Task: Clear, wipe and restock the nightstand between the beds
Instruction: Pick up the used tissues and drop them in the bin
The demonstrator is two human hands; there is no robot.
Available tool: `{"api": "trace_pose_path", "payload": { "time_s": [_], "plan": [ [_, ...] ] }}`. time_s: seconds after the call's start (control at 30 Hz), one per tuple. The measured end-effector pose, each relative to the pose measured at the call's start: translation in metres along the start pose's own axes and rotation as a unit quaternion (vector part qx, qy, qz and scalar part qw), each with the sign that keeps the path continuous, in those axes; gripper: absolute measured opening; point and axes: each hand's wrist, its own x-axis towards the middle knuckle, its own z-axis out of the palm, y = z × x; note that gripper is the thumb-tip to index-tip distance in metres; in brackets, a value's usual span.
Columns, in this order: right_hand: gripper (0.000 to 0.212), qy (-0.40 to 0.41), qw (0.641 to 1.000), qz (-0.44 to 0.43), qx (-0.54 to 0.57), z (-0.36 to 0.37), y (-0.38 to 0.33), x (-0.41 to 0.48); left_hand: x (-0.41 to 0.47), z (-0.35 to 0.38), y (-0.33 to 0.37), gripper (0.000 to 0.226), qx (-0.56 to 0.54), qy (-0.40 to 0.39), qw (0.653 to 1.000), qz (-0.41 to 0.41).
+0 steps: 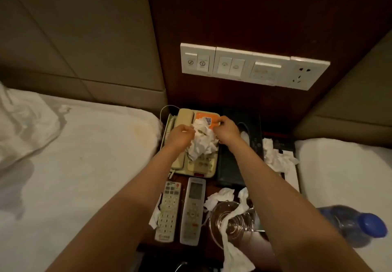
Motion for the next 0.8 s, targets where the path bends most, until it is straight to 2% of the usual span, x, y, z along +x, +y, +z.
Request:
{"api": "trace_pose_path", "payload": {
  "time_s": [0.07,0.17,0.23,0.27,0.3,0.33,0.4,0.47,0.5,0.6,0.8],
  "plan": [
    [0.029,-0.024,0.997,-0.024,-0.07,0.004,0.002,0.006,0.008,0.005,-0.004,0.011,0.025,0.029,0.998,0.052],
    [0.047,-0.054,0.987,-0.034,-0.148,0.008,0.007,0.008,0.016,0.01,-0.011,0.029,0.13,0.031,0.985,0.112],
    [0.032,-0.039,0.988,-0.044,-0.144,0.011,0.013,0.008,0.017,0.015,-0.012,0.04,0.246,0.02,0.957,0.15],
    [0.014,-0.018,0.989,-0.046,-0.138,0.012,0.016,0.008,0.016,0.016,-0.011,0.042,0.312,0.016,0.937,0.156],
    [0.011,0.001,0.991,-0.049,-0.124,0.013,0.018,0.009,0.018,0.018,-0.012,0.041,0.36,0.018,0.92,0.157],
    [0.025,0.02,0.992,-0.056,-0.114,0.014,0.021,0.01,0.018,0.02,-0.013,0.037,0.389,0.026,0.908,0.152],
    [0.029,0.048,0.992,-0.074,-0.088,0.014,0.021,0.007,0.015,0.02,-0.016,0.027,0.39,0.051,0.908,0.146],
    [0.01,0.069,0.991,-0.095,-0.057,0.011,0.018,-0.002,0.007,0.018,-0.019,0.024,0.359,0.073,0.918,0.156],
    [0.008,0.085,0.99,-0.107,-0.04,0.008,0.017,-0.007,0.002,0.016,-0.019,0.025,0.348,0.081,0.92,0.162],
    [0.019,0.123,0.986,-0.117,0.004,0.0,0.019,-0.037,-0.027,0.009,-0.02,0.025,0.312,0.114,0.926,0.177],
    [0.018,0.127,0.985,-0.119,0.017,-0.015,0.018,-0.127,-0.106,-0.002,-0.019,0.027,0.253,0.128,0.936,0.206]
  ]
}}
